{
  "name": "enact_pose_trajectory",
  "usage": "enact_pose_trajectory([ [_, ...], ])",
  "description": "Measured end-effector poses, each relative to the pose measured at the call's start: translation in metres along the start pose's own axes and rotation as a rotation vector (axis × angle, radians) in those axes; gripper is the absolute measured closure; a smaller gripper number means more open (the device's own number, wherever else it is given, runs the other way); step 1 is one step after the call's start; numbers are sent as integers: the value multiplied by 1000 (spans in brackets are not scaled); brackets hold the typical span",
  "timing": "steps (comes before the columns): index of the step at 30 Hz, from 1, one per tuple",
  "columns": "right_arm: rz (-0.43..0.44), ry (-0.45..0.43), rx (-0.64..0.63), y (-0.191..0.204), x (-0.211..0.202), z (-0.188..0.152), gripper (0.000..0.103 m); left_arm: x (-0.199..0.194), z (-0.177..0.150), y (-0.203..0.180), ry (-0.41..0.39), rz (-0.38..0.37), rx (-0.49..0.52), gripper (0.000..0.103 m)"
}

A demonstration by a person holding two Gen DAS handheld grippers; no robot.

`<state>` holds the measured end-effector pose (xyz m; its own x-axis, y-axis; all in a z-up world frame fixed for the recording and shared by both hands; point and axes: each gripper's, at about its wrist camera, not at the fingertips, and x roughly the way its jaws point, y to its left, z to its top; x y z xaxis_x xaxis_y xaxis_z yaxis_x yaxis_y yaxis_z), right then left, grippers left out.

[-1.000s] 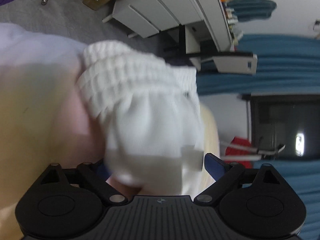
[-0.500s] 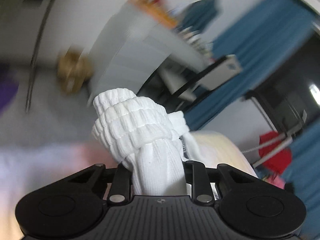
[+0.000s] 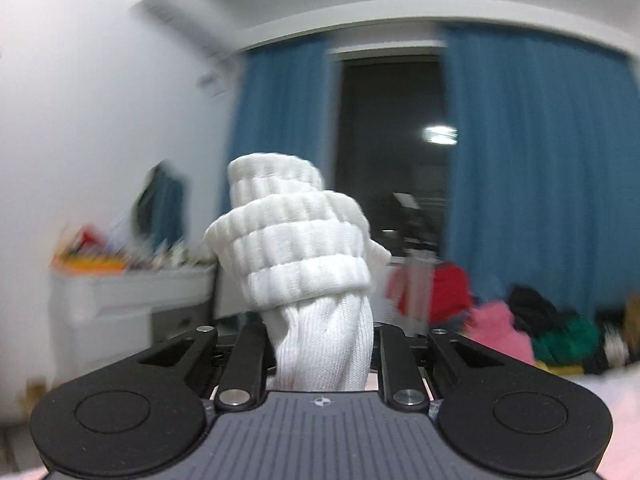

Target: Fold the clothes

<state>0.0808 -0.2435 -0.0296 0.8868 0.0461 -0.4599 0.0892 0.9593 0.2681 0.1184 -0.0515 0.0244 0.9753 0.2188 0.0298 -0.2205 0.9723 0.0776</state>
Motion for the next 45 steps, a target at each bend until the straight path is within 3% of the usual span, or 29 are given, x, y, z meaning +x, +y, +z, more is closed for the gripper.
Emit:
enact_pose_trajectory([
  [4, 12, -40, 189, -49, -2, 20, 17, -16, -39, -95, -35, -76, 188, 86],
  [8, 39, -68, 358, -92, -4, 27, 16, -25, -95, -174, 53, -222, 385, 86],
  [10, 84, -66, 409, -105, -2, 30, 15, -36, -123, -202, 75, -290, 503, 86],
  [14, 205, -28, 474, -120, 6, 28, 16, -36, -151, -222, 150, -348, 586, 85],
  [17, 271, 36, 538, -128, 19, 24, 15, -30, -148, -212, 176, -400, 602, 68],
  [19, 315, 73, 564, -128, 25, 21, 15, -20, -143, -201, 238, -428, 622, 36],
  [22, 354, 113, 552, -115, 31, 19, 15, -11, -134, -177, 329, -455, 652, 18],
  [26, 342, 159, 478, -94, 34, 15, 15, -12, -125, -130, 373, -486, 712, 13],
  [31, 256, 205, 384, -73, 42, 3, 15, -3, -132, -53, 320, -405, 769, 8],
  [33, 216, 225, 369, -69, 48, -3, 15, 12, -135, -25, 335, -354, 726, 8],
  [34, 195, 234, 357, -68, 52, -6, 15, 21, -134, -10, 361, -349, 666, 9],
  [38, 143, 281, 367, -71, 65, -19, 16, 69, -138, 18, 377, -367, 580, 11],
  [41, 146, 278, 444, -79, 67, -28, 15, 66, -134, 27, 364, -376, 536, 17],
  [43, 155, 255, 419, -76, 64, -30, 15, 59, -135, 24, 347, -374, 526, 20],
  [45, 151, 215, 345, -69, 60, -30, 30, 54, -137, 22, 325, -378, 512, 24],
])
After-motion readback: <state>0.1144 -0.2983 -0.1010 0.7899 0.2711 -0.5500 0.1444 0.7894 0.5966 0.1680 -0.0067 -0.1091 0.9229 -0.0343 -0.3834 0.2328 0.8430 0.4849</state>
